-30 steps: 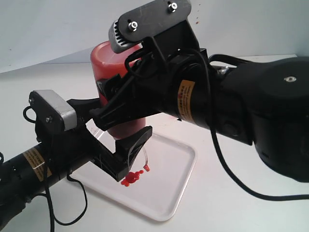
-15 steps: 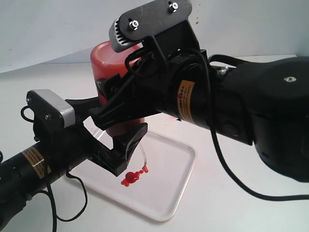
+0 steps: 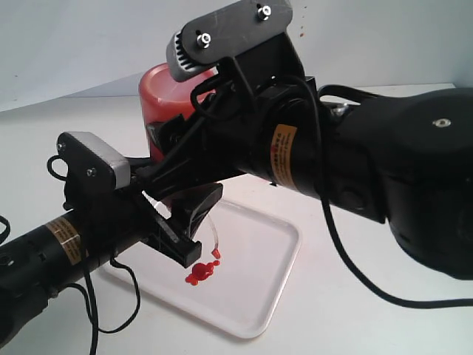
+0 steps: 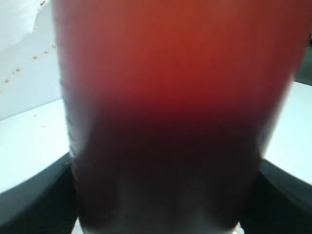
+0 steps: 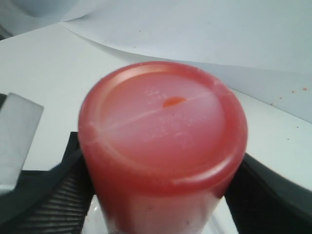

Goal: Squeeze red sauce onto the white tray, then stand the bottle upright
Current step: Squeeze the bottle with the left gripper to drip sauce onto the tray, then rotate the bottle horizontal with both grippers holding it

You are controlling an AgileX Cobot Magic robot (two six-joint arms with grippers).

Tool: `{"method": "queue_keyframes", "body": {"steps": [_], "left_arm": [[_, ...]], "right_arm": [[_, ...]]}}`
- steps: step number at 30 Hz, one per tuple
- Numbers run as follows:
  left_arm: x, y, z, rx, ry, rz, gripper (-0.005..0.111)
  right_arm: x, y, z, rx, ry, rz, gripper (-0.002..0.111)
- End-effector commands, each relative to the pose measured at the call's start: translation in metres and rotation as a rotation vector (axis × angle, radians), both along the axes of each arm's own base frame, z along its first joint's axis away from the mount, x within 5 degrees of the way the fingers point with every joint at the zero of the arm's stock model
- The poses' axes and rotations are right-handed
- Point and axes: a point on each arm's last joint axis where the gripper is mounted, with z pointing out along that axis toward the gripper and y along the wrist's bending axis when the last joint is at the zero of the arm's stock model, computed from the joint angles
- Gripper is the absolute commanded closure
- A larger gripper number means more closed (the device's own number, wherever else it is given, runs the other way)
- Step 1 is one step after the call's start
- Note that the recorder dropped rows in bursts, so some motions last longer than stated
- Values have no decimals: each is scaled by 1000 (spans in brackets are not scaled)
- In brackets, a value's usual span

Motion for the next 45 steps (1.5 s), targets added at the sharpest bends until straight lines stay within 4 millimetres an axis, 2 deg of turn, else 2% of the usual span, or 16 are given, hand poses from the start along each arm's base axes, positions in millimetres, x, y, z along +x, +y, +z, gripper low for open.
{"method": "queue_keyframes", "body": {"steps": [1,3,5,7,10,15,17,25,32,37,40,45], "left_arm": [[0,0,-3,31,7,1,97],[0,0,-2,76,-43,-13,105],[0,0,-1,129,-92,-25,107],[0,0,0,157,-117,-33,107],[0,2,2,166,-132,-20,107],[2,8,9,204,-173,25,107],[3,9,9,257,-194,30,107],[6,15,8,428,-296,59,107],[12,19,7,685,-392,57,107],[23,18,18,966,-586,36,107],[25,21,21,1144,-697,28,107],[28,19,30,1244,-817,36,107]], "right_arm": [[1,-2,8,5,-41,-14,108],[1,-2,8,5,-41,-14,108],[1,-2,8,5,-41,-13,108],[2,-3,9,4,-44,-23,101],[4,-5,9,10,-42,-60,81],[7,-12,6,58,34,-169,36],[7,-12,6,60,38,-178,28],[5,-9,4,73,78,-145,26],[3,-16,-6,-147,62,-128,26],[1,-20,-12,-257,90,-113,26],[1,-21,-12,-358,21,-67,26],[0,-15,-14,-444,-71,47,26]]}}
